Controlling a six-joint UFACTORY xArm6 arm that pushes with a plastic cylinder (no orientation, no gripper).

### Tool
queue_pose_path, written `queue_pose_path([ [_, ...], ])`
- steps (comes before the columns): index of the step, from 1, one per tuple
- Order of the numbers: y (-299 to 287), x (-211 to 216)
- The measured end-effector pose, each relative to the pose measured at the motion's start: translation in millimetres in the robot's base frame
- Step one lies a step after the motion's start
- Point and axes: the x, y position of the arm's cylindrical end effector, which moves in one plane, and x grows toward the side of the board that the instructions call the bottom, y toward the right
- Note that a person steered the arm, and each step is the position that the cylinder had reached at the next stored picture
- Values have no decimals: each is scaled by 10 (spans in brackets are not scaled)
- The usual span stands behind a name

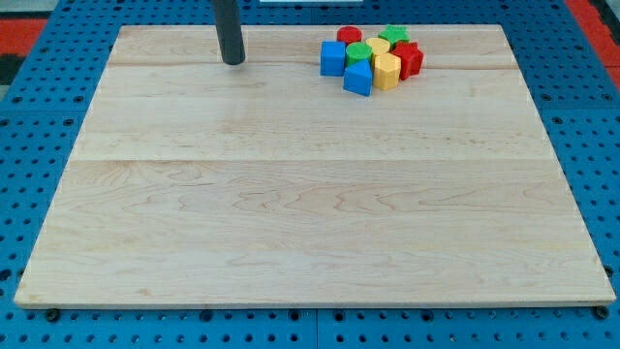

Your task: Move your arm closer to the green star

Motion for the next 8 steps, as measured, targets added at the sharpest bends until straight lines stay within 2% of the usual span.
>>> queue_pose_path([
  [1,203,122],
  [4,990,848],
  [5,1205,954],
  [8,1224,980],
])
